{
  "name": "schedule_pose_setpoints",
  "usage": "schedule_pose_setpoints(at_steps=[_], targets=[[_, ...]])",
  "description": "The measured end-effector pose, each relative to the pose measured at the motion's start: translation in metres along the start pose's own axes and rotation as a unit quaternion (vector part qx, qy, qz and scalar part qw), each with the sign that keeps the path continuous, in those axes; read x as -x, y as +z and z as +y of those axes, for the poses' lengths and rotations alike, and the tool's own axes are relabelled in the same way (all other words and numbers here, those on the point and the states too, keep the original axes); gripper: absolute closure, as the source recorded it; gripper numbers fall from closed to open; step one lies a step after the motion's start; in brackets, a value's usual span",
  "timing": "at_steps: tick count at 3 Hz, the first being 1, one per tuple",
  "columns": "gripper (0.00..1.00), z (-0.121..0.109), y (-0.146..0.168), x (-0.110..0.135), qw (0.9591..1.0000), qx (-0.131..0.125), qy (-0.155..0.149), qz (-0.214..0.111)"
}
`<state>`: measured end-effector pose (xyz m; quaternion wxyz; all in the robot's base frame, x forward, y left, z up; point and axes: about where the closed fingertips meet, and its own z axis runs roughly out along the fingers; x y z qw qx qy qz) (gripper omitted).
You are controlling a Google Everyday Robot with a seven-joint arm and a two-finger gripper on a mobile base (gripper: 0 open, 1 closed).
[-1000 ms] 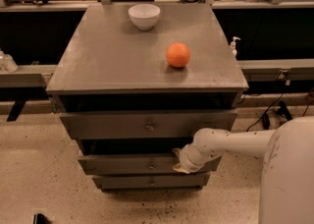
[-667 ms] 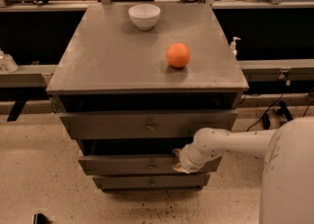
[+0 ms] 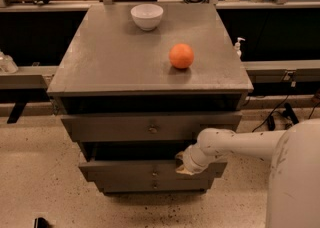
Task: Open middle drawer
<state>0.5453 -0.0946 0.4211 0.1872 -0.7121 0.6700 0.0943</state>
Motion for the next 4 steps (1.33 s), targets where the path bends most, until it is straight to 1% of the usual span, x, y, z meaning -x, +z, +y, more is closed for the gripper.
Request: schedule_pose_setpoints(at_steps=[1, 2, 3, 4], targets=[[0.15, -0.001, -0.004, 0.002, 1.0, 0.0, 0.0, 0.0], [0.0, -0.001, -0.004, 0.002, 1.0, 0.0, 0.0, 0.0], [0.02, 0.0, -0.004, 0.002, 1.0, 0.002, 0.0, -0.003], [0.25, 0.01, -0.003, 0.001, 0.9991, 0.021, 0.006, -0.035]])
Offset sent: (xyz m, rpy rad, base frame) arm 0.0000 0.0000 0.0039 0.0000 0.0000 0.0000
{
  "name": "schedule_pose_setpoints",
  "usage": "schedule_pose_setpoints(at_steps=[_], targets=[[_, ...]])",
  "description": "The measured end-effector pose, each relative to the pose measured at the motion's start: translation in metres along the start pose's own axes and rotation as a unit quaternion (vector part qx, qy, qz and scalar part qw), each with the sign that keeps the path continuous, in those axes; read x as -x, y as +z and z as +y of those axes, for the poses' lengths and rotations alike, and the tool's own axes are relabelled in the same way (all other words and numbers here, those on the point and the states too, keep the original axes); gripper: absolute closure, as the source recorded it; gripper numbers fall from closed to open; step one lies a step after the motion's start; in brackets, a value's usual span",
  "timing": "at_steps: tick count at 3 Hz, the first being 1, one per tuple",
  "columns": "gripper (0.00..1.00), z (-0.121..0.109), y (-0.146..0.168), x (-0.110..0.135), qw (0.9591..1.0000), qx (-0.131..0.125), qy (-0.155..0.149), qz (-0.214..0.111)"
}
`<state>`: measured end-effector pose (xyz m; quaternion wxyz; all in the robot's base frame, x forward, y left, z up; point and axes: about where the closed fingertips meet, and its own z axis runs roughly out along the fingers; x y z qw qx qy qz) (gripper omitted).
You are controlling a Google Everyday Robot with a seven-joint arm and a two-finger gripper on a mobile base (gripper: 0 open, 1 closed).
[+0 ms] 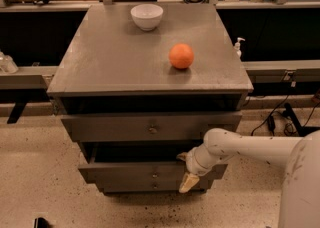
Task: Open middle drawer
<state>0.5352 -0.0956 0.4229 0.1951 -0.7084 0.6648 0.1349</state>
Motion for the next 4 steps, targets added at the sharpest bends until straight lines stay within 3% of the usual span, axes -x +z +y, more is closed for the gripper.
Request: schedule_pose_setpoints(at_steps=[2, 3, 4], targets=[[0.72, 0.03, -0.003, 0.01, 0.9968, 0.057, -0.025, -0.05], [0.95, 0.032, -0.006, 0.014, 0.9958, 0.063, -0.032, -0.059], [1.0, 0.041, -0.013, 0.026, 0.9911, 0.083, -0.064, -0.082]])
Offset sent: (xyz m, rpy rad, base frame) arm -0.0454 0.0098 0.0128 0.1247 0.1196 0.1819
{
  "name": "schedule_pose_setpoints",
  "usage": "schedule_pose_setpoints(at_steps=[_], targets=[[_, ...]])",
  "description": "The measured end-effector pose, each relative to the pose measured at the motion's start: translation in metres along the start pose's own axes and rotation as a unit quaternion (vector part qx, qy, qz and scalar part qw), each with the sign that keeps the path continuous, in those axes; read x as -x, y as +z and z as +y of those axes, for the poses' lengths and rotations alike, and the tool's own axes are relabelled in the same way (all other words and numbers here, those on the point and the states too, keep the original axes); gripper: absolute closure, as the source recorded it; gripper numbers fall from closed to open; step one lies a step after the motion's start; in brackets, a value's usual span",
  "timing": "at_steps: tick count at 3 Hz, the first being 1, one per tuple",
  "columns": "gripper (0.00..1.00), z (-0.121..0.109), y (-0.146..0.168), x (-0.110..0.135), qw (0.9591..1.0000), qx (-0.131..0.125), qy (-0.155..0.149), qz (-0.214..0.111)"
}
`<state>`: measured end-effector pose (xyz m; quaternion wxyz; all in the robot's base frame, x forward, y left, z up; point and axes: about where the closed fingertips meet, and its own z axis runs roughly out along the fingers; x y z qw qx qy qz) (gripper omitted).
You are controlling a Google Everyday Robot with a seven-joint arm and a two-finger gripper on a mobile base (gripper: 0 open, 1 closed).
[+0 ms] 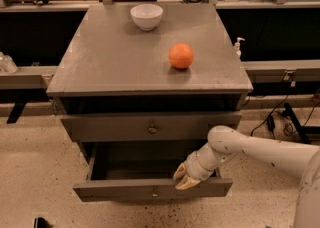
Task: Open middle drawer
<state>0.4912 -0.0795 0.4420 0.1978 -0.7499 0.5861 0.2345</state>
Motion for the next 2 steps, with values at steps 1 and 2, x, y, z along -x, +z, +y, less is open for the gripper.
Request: schedule_pose_setpoints(at_steps=[1, 2], targets=[[0.83, 0.0003, 0.0, 0.0004, 1.0, 0.001, -0.001, -0.001], [0.59, 0.0004, 0.0001, 0.0004, 1.0, 0.001, -0.001, -0.001]])
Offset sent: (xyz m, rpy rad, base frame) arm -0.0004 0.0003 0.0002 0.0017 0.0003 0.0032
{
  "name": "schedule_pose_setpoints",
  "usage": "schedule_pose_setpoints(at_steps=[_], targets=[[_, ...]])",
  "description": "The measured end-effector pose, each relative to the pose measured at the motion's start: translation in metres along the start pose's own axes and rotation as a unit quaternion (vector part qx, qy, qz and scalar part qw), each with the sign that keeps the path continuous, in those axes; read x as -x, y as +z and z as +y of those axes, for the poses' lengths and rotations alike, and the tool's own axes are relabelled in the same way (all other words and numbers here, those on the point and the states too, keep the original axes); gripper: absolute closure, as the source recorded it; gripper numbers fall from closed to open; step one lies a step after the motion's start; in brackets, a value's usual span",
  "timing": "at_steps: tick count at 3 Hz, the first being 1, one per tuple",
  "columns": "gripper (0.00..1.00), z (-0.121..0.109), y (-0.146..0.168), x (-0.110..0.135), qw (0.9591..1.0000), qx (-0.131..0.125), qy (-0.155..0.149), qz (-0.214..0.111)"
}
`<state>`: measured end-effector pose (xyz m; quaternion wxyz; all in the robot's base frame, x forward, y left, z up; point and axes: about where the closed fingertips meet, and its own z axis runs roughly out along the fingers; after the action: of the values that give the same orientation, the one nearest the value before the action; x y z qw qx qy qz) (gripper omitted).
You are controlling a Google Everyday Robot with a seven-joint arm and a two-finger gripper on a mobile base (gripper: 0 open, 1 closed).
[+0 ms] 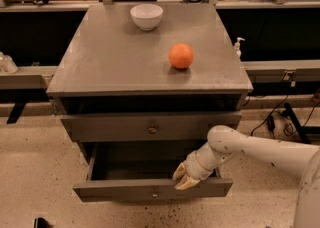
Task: Open middle drawer
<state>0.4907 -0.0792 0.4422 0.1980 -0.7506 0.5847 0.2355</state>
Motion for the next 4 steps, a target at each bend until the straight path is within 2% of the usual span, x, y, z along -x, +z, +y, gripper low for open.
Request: schedule_pose_setpoints(at_steps=[2, 3, 4], targets=[[0.12, 0.0019, 0.0036, 0.0008, 1.0, 0.003, 0.0, -0.002], [0.0, 0.0026, 0.0051, 0.0013, 1.0, 0.005, 0.0, -0.002], [0.0, 0.0026, 0.0051, 0.0013, 1.0, 0.005, 0.0, -0.002]])
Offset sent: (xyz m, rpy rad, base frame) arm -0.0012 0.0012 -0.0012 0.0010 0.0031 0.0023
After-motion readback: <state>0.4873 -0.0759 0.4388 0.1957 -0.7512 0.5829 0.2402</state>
